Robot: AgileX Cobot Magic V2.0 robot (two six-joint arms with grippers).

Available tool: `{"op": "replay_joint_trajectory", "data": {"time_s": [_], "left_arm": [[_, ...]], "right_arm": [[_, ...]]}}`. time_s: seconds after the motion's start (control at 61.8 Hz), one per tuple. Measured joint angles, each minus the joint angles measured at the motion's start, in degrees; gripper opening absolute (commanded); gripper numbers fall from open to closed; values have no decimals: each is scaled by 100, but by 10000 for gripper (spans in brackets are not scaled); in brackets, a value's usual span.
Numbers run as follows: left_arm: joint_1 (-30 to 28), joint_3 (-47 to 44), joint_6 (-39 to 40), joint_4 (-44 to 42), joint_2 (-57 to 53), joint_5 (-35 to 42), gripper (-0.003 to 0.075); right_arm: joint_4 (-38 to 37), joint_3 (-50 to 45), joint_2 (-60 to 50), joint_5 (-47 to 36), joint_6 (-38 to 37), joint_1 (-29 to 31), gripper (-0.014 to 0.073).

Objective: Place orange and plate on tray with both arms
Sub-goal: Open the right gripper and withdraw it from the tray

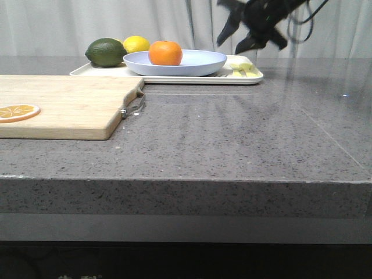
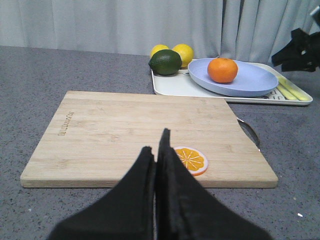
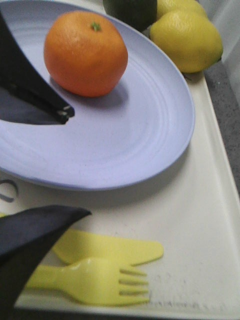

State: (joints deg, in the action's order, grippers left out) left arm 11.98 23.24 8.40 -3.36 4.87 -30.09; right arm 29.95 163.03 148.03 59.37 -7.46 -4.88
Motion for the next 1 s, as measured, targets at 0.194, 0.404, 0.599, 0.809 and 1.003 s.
{"op": "replay_joint_trajectory", "data": {"time_s": [0.194, 0.404, 0.599, 0.809, 1.003], "left_arm": [[0, 0, 0, 0, 0, 0, -18], [0, 0, 0, 0, 0, 0, -18], [0, 0, 0, 0, 0, 0, -18], [0, 0, 0, 0, 0, 0, -18], [0, 0, 0, 0, 0, 0, -18]], "right_arm": [[-286, 255, -656, 1065, 17, 189, 27], [-532, 260, -717, 1325, 26, 170, -60], [-1056, 260, -966, 1325, 26, 170, -60], [-1823, -236, -1887, 1325, 38, 170, -60], [-2206, -1990, -3150, 1325, 318, 170, -60]]}}
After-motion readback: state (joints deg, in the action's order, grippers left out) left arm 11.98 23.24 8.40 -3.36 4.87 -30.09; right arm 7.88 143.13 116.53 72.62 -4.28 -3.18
